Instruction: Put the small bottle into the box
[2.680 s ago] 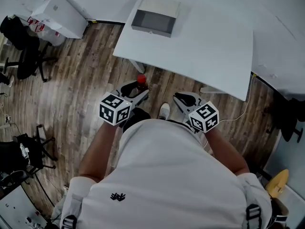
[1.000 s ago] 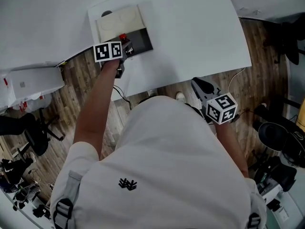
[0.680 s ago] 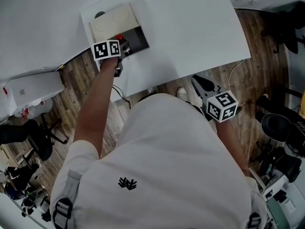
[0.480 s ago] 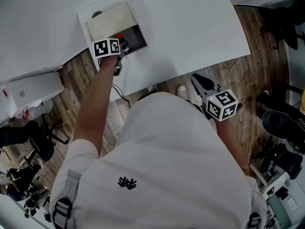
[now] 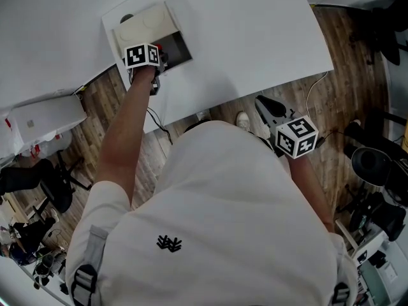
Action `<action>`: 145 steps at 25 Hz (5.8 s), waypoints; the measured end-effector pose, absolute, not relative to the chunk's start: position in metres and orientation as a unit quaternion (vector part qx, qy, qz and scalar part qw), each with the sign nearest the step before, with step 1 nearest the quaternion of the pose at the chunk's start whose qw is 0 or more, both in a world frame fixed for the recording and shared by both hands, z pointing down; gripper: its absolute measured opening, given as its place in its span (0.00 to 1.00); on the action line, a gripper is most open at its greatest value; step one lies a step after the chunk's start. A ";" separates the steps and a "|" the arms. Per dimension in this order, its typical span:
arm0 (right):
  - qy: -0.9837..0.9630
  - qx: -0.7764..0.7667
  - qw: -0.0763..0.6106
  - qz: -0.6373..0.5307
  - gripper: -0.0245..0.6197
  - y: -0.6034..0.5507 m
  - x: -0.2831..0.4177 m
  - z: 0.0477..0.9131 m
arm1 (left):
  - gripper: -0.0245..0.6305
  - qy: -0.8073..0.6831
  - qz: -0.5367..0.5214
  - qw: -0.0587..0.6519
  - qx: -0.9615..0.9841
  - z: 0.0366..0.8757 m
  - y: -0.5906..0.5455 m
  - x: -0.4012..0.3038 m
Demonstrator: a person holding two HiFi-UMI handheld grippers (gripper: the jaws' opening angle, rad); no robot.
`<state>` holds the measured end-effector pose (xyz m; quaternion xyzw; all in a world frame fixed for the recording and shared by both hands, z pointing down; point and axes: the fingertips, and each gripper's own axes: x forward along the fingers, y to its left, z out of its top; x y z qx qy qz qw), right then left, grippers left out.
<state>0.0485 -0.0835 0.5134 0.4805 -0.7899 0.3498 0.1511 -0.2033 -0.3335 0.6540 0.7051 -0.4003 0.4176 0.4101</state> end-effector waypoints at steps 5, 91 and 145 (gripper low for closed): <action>-0.794 0.475 0.148 0.350 0.08 -0.080 0.054 0.515 | 0.36 -0.401 0.423 0.424 0.694 0.656 -0.334 -0.205; -0.859 0.296 0.248 0.335 0.05 -0.056 0.069 0.534 | 0.17 -0.466 0.249 0.380 0.759 0.557 -0.170 -0.140; -0.889 0.271 0.218 0.298 0.05 0.007 0.082 0.533 | 0.05 -0.340 0.247 0.331 0.845 0.542 -0.008 -0.017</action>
